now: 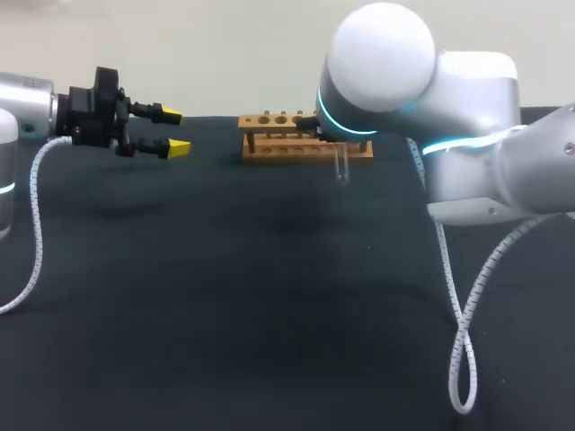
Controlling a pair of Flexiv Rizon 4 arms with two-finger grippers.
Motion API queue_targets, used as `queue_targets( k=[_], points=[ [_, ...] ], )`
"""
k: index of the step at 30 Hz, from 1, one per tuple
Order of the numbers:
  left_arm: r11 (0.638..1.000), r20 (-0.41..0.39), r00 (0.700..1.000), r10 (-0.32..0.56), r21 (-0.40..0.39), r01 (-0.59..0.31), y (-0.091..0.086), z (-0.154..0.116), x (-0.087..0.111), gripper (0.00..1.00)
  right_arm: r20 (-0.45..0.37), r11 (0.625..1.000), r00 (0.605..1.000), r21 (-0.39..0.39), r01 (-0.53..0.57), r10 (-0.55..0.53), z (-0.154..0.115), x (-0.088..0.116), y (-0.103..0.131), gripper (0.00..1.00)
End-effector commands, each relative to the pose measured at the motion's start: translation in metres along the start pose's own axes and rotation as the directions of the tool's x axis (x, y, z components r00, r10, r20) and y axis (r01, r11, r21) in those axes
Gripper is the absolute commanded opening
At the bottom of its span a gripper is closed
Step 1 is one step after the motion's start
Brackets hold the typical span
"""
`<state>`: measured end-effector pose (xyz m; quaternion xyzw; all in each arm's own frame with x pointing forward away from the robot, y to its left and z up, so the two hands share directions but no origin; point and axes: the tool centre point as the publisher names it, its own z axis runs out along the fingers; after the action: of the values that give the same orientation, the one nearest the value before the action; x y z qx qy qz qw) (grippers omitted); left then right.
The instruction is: Grasp the test tube, adjust it, and insert it.
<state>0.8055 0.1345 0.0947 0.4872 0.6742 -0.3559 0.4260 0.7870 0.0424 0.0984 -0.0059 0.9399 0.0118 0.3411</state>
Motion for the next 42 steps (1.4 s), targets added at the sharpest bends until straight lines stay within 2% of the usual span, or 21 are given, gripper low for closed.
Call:
queue_targets(
  k=[1, 16, 42],
  points=[
    [1.0, 0.004, 1.0, 0.003, -0.005, -0.003, -0.002, -0.001, 0.001, 1.0, 0.008, 1.0, 1.0, 0.006, 0.0, 0.0, 0.017, 0.0, 0.007, 0.0],
    [1.0, 0.004, 1.0, 0.003, -0.005, -0.003, -0.002, -0.001, 0.001, 1.0, -0.019, 0.999, 1.0, 0.032, -0.018, 0.019, 0.044, 0.001, 0.003, 0.0],
    [1.0, 0.004, 1.0, 0.003, -0.005, -0.003, -0.002, -0.001, 0.001, 1.0, -0.066, 0.999, 0.997, 0.04, -0.037, 0.039, 0.062, 0.006, 0.008, 0.0]
  ],
)
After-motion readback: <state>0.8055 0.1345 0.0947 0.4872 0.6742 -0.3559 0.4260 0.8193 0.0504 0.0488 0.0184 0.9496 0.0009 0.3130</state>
